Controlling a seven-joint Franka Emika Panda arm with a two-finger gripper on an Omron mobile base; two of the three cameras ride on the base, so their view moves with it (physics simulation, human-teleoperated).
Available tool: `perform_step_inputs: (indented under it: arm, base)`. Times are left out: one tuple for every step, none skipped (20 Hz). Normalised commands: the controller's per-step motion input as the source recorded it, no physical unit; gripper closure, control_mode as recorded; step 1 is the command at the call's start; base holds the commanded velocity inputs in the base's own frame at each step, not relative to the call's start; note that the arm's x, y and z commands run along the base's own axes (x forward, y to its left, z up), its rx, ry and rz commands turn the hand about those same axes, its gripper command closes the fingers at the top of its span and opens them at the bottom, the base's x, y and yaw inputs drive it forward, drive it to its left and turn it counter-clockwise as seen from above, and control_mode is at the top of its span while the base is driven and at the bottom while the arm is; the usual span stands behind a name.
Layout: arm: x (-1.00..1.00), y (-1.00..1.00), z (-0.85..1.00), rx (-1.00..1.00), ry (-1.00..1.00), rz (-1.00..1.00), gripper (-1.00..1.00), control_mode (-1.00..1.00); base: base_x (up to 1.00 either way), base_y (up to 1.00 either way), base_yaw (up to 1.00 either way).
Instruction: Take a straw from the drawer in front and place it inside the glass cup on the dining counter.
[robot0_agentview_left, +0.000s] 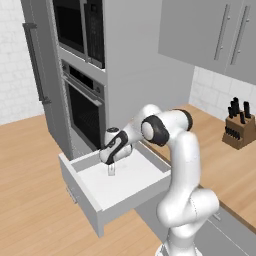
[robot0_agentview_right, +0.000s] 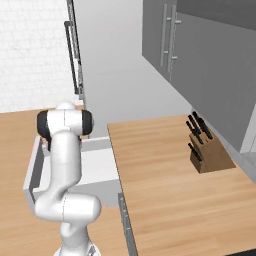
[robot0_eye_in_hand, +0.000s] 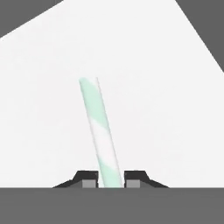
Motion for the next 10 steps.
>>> perform_step_inputs:
  arm:
    - [-0.86, 0.0, 1.0, 0.01, -0.14, -0.11, 1.0, -1.0]
    - [-0.84, 0.0, 1.0, 0.03, -0.13, -0.12, 1.0, -1.0]
    - [-0.79, 0.0, 1.0, 0.04, -0.1, -0.14, 1.0, -1.0]
    - [-0.69, 0.0, 1.0, 0.05, -0.05, -0.15, 1.0, -1.0]
    - [-0.64, 0.0, 1.0, 0.06, -0.06, -0.15, 1.0, -1.0]
    - [-0.51, 0.0, 1.0, 0.05, -0.05, -0.17, 1.0, -1.0]
    - [-0.36, 0.0, 1.0, 0.05, -0.04, -0.19, 1.0, -1.0]
    - [-0.21, 0.01, 1.0, 0.04, -0.01, -0.21, 1.0, -1.0]
    - [-0.09, 0.04, 1.0, 0.03, 0.0, -0.22, 1.0, -1.0]
    - [0.0, 0.03, 1.0, 0.03, 0.0, -0.22, 1.0, -1.0]
  base:
    - [0.0, 0.0, 0.0]
    - [0.0, 0.0, 0.0]
    - [0.0, 0.0, 0.0]
    - [0.0, 0.0, 0.0]
    - [0.0, 0.0, 0.0]
    - [0.0, 0.0, 0.0]
    - [0.0, 0.0, 0.0]
    - [0.0, 0.0, 0.0]
    - [0.0, 0.0, 0.0]
    - [0.0, 0.0, 0.0]
